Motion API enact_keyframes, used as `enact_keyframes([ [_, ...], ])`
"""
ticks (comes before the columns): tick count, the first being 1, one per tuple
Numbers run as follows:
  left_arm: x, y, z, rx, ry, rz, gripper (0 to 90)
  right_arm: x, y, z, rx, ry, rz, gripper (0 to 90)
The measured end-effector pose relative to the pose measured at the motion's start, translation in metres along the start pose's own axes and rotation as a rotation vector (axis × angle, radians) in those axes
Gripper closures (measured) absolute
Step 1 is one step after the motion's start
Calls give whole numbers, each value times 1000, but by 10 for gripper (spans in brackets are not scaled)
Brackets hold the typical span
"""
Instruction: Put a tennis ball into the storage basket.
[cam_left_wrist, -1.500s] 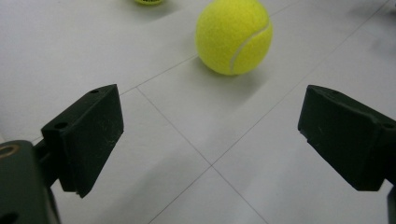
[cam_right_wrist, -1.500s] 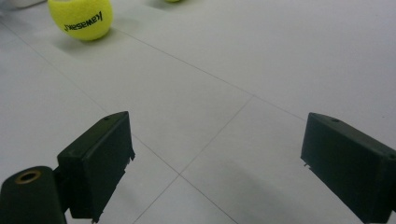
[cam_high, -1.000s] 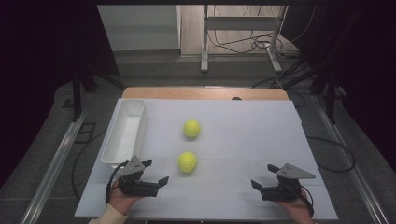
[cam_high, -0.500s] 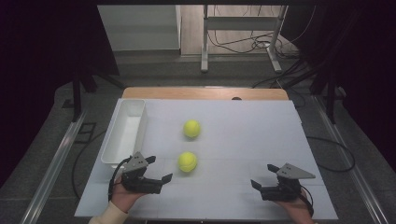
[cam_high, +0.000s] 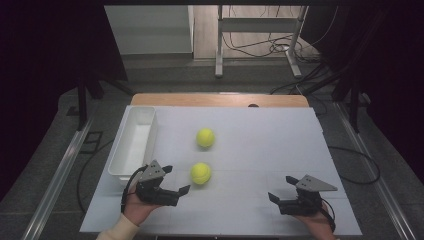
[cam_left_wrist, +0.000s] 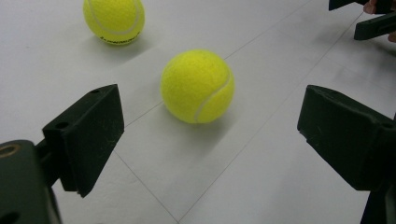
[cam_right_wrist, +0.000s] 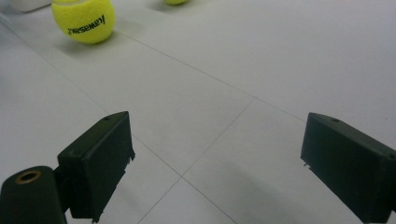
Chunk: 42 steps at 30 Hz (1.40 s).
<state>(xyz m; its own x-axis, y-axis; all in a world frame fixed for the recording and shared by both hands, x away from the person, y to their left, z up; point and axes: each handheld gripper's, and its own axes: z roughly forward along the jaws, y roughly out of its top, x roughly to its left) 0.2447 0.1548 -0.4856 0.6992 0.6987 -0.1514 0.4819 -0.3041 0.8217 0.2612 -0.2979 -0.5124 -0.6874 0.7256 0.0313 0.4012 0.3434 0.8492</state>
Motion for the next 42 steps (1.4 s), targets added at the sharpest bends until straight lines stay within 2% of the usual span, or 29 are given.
enact_keyframes([
  [4,0,3,4,8,-1,-5,82,0,0,1,-1,2,-1,96],
  [9,-3,9,10,20,-15,10,82,0,0,1,0,3,2,96],
  [20,-6,15,24,57,-28,17,82,0,-1,1,-1,0,-1,97],
  [26,-4,18,31,73,-30,14,81,0,0,0,-6,-1,-10,100],
  [31,-4,20,41,100,-33,32,79,0,-1,0,-4,-1,-10,101],
  [42,3,24,59,136,-39,27,78,0,-1,1,4,-2,-11,102],
])
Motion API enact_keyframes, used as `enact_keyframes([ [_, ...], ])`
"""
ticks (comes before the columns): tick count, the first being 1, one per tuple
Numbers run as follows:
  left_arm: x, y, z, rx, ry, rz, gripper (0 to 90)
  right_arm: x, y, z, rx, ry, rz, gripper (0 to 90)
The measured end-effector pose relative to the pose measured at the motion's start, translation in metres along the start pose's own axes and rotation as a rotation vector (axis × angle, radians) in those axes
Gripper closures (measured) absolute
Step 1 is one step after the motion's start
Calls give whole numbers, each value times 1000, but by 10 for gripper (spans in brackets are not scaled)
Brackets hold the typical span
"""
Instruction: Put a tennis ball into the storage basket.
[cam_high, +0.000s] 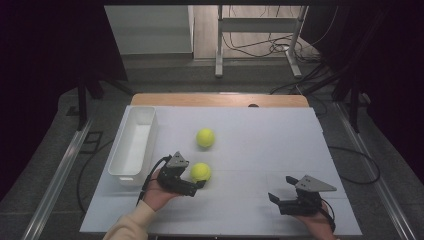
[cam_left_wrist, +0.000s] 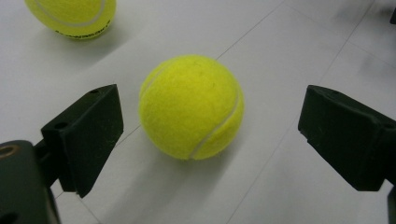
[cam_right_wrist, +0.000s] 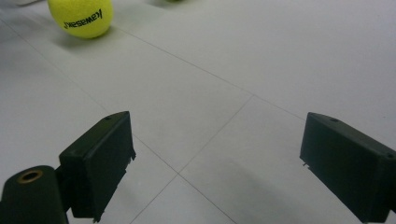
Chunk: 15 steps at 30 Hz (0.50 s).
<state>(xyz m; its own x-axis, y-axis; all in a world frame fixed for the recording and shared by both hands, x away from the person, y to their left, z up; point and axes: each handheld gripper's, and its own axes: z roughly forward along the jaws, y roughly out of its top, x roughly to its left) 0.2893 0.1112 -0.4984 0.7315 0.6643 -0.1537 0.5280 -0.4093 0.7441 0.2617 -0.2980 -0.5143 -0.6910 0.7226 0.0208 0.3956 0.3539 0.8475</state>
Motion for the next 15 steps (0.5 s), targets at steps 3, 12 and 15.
enact_keyframes([
  [3,0,2,4,6,-3,1,76,0,0,0,2,0,-2,102],
  [12,3,7,20,53,15,-1,74,0,-1,0,7,-4,-6,102],
  [15,5,7,24,65,15,-8,76,0,-1,1,8,-3,-7,102],
])
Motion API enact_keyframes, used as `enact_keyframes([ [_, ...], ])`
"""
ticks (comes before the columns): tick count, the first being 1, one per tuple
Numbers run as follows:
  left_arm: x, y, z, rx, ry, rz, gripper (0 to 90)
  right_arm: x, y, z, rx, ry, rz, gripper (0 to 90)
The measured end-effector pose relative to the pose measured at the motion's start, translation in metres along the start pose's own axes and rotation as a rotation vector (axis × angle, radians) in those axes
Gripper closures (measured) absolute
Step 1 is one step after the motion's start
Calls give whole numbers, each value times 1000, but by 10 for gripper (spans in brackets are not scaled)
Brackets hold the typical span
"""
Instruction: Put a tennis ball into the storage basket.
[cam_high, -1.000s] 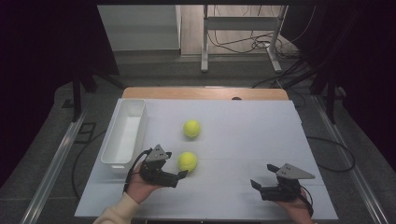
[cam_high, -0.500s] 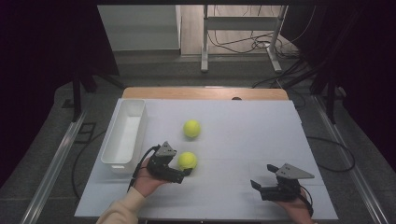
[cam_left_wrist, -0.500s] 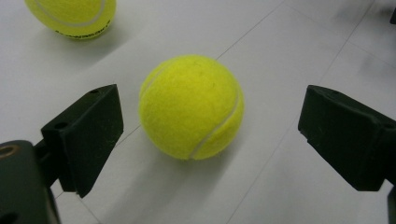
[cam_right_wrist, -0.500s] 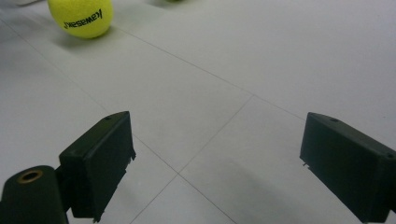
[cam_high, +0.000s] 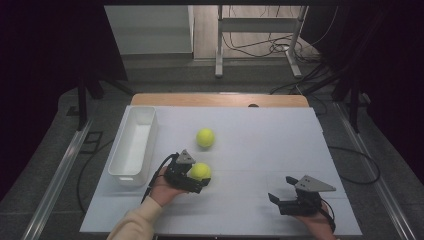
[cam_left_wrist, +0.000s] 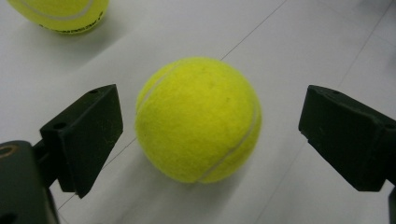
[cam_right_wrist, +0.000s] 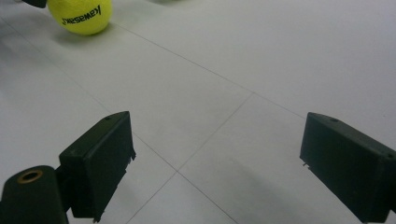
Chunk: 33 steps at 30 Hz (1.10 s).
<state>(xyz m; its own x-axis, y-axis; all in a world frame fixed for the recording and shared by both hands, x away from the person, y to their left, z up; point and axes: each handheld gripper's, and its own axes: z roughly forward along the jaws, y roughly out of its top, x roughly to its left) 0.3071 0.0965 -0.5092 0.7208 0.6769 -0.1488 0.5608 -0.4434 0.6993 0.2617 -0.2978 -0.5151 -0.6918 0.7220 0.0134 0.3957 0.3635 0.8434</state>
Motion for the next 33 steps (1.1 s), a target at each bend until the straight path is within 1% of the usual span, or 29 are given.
enact_keyframes([
  [9,3,2,18,49,-14,-25,84,0,0,1,5,3,0,101],
  [10,3,2,19,55,-9,-22,89,-1,0,0,7,3,0,102],
  [11,3,1,20,60,-3,-22,103,-1,0,0,6,3,1,102],
  [13,4,0,19,66,5,-23,180,-1,0,0,4,4,2,102],
  [15,5,-1,18,60,-3,-24,250,0,0,0,5,5,1,102],
  [16,4,-1,18,64,-1,-16,255,0,0,0,6,5,1,102],
  [21,3,-1,17,66,5,3,261,-1,0,-1,6,3,2,102],
  [26,2,-1,14,56,6,7,262,-1,0,-1,4,1,3,102],
  [27,2,-1,12,39,8,4,262,-1,0,-1,4,0,3,102],
  [28,2,-1,12,39,8,4,262,-1,0,-1,4,0,3,102],
  [30,2,0,8,30,1,2,262,-1,0,-1,4,0,3,102],
  [32,3,0,5,13,-17,-10,262,-1,-1,-1,4,0,3,102],
  [33,3,0,5,13,-17,-10,262,-1,-1,-1,4,0,3,102],
])
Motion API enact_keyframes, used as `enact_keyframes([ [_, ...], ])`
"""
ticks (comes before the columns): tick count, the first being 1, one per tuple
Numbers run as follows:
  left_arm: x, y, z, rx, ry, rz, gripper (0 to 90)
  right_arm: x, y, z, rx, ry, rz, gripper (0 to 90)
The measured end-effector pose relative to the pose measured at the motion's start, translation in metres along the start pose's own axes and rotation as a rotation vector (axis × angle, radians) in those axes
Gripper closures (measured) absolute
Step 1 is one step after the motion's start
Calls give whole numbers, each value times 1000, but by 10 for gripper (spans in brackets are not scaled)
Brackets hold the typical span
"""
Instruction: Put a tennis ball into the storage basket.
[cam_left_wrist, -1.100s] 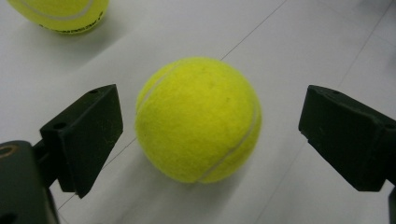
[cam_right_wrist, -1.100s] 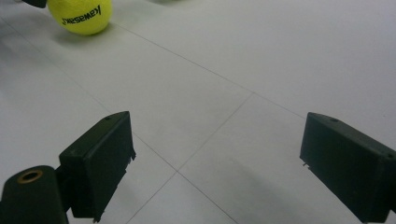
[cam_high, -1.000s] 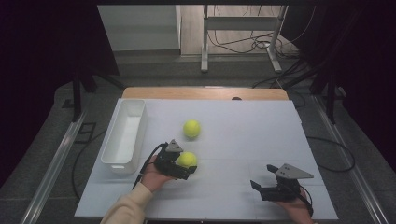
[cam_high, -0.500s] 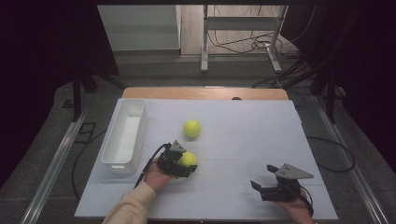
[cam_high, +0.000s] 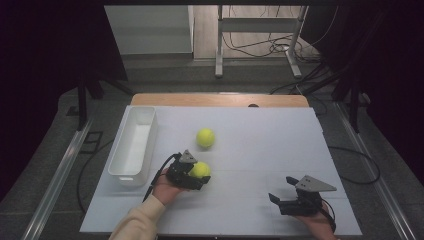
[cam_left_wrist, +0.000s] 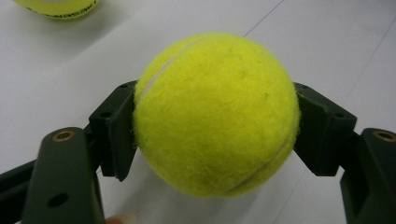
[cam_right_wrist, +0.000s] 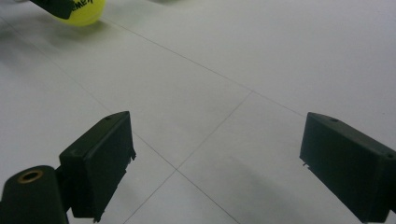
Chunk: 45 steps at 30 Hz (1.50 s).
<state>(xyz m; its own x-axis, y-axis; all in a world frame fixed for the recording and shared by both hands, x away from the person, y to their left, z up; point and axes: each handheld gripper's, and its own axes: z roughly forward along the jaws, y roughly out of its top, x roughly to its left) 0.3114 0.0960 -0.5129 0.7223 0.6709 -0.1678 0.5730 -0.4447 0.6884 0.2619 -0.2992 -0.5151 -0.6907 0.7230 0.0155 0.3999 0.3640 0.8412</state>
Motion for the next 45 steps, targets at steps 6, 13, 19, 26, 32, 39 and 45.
enact_keyframes([
  [6,-1,1,-10,-34,-11,-1,262,0,0,0,-1,-1,1,102],
  [13,-2,3,-23,-83,-32,-12,262,0,0,0,-3,-5,3,102],
  [19,-5,6,-33,-107,-34,-2,262,0,0,0,-1,-5,3,102],
  [26,-5,7,-45,-142,-29,-1,262,0,0,-1,-6,-8,0,103],
  [32,-2,7,-52,-158,-19,-7,262,0,0,0,-5,-9,-1,104],
  [39,-1,8,-63,-187,-9,-5,262,0,0,0,-3,-7,-3,104],
  [45,0,10,-74,-219,-1,-4,262,0,0,0,-2,-8,-3,103],
])
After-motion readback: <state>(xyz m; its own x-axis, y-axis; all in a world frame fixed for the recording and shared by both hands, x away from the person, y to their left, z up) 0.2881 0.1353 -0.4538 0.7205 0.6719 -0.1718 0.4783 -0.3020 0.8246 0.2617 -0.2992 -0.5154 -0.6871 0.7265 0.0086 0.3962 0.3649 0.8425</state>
